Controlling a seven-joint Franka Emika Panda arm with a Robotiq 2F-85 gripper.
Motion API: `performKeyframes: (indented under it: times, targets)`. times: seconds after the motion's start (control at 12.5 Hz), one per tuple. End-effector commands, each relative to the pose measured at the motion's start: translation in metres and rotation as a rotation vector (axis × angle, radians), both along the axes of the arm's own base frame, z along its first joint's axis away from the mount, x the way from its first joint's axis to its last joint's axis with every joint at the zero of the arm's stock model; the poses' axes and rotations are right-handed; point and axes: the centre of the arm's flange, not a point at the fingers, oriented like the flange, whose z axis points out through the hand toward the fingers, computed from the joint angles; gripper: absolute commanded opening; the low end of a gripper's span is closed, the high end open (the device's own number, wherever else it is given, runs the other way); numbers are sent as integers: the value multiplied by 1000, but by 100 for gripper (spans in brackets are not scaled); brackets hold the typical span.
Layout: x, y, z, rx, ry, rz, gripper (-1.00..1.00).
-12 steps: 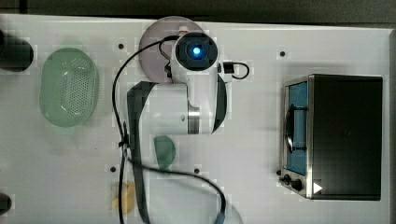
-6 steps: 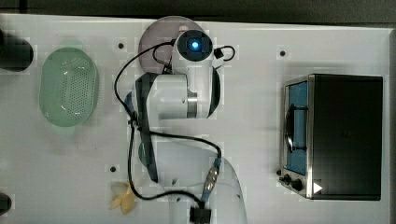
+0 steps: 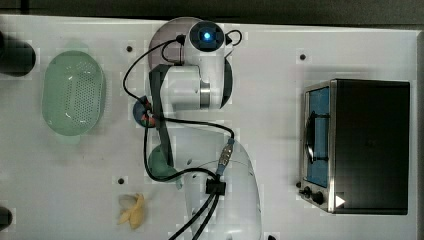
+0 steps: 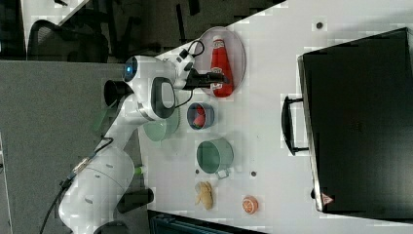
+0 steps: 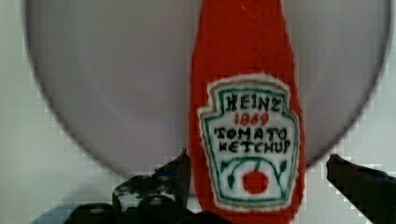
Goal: Pick ketchup from plate and place it on table.
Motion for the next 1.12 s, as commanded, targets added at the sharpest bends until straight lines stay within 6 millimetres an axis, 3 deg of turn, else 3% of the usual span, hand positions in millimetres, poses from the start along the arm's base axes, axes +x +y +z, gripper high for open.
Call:
performKeyframes:
  times: [0.08,0.56,0.64,0.88,0.96,1.12]
  targets:
    - [22,13,6,-13,-77,101,100]
    - [32,18,-31,-18,-145,118,100]
    - [33,18,-30,-18,-147,118,91]
    - [33,19,-28,-18,-147,115,19]
    - [33,18,-27,-18,-148,111,18]
    - [38,19,-6,-19,-178,105,18]
